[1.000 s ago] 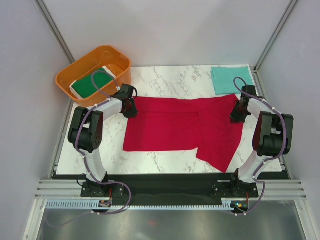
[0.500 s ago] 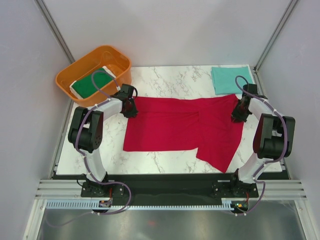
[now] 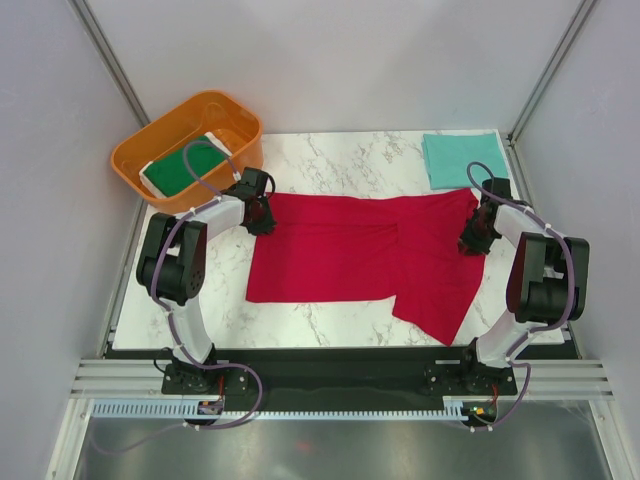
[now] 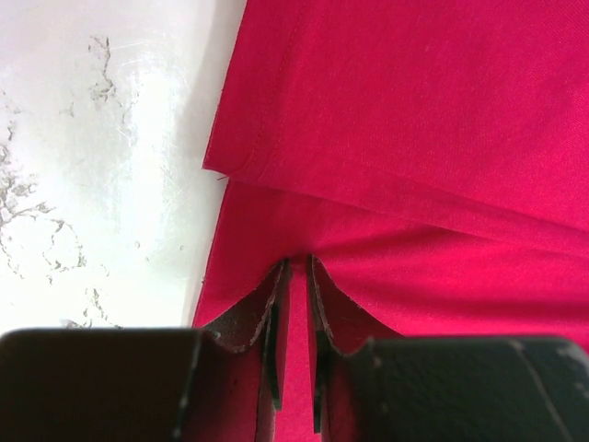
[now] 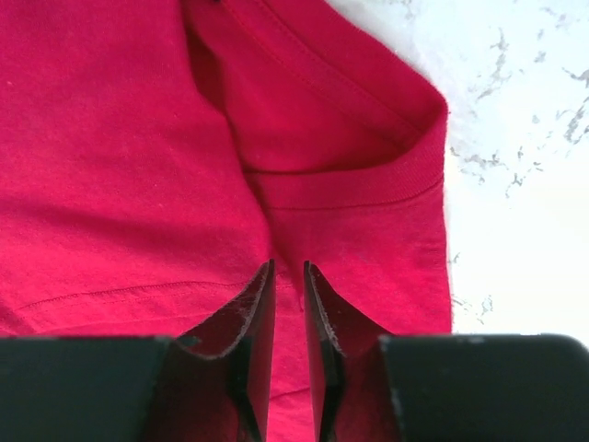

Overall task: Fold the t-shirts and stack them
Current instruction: Fold the tshirt

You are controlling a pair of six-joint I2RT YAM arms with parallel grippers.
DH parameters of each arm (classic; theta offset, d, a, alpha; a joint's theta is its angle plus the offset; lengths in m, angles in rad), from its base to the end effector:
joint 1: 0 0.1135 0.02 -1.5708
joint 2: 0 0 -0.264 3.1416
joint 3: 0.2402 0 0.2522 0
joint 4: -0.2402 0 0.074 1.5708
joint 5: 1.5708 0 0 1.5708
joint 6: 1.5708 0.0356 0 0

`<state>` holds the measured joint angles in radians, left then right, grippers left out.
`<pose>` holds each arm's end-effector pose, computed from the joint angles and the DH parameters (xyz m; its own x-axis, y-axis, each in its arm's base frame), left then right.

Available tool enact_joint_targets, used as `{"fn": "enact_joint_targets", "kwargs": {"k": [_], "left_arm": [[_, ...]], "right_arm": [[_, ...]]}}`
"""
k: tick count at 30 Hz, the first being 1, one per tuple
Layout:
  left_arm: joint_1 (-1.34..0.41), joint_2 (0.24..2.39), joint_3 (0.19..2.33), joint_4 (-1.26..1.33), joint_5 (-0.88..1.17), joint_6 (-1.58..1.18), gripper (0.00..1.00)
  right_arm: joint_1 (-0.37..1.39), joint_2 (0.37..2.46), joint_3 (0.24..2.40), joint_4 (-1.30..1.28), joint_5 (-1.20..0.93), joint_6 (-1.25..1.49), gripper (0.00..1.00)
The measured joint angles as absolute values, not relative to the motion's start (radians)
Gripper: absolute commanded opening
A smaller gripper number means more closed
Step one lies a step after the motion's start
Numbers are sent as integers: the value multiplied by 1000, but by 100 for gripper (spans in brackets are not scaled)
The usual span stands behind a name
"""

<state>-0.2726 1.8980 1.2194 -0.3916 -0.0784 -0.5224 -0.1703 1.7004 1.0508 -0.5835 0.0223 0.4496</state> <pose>0.3723 -0.1012 0.1604 -0.8481 -0.2794 -0.4502 -0.2203 0.9587 -0.1799 0.3170 -0.0553 0.1715 -0.7607 0.5717 -0.3075 0.5633 0.8167 0.1250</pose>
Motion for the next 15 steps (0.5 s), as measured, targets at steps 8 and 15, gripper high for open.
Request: {"fn": "enact_joint_targets", "kwargs": {"k": [8,15], "left_arm": [[-273,1900,1222,-392,-79,-523,21],[-273,1903,1225,-392,-81,-522,21]], "right_arm": [[-163,1700,1024,-553,27,456,5],[-163,1700,1024,-548,61,458,0]]}}
